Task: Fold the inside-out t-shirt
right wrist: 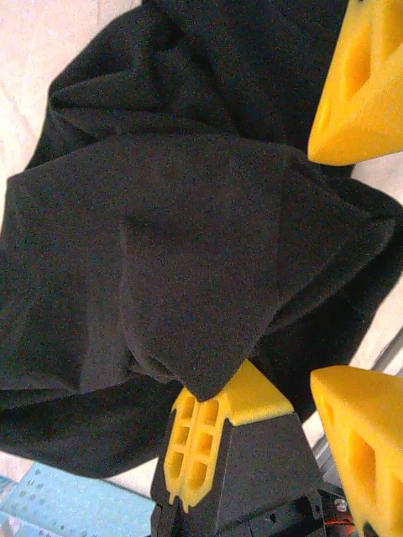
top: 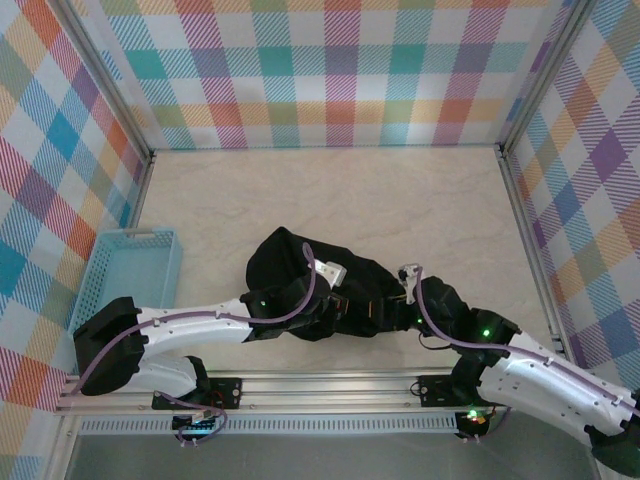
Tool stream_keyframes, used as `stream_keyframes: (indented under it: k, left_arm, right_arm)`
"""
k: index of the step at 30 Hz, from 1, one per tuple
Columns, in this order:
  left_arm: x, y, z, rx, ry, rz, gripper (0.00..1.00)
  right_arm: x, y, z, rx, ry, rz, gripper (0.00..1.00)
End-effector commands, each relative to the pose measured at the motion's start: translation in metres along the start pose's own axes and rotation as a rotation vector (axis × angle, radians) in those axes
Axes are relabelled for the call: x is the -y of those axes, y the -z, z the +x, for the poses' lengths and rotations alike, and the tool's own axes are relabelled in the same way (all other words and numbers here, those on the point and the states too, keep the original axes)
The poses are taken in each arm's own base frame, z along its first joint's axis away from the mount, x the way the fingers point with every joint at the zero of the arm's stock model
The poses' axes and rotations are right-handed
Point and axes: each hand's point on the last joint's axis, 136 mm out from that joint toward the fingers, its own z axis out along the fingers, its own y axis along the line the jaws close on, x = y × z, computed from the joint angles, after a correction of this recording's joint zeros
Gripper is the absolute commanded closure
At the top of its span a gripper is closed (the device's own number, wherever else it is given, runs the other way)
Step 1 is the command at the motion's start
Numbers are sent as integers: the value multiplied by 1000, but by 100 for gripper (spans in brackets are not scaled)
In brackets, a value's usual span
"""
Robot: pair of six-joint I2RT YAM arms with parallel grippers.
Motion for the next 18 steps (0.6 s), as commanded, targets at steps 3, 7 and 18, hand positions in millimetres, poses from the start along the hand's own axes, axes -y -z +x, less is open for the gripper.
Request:
stream_keyframes:
  k: [3, 7, 18]
  left_arm:
    - [13, 1, -6, 21, 27, 65, 100]
    - [16, -1, -6, 18, 29, 75, 100]
    - [20, 0, -7, 21, 28, 93, 100]
  right_arm:
    - [16, 5, 22, -44, -22, 229, 27]
    - [20, -3, 35, -94, -31, 332, 19]
    - [10, -34, 41, -123, -55, 379, 14]
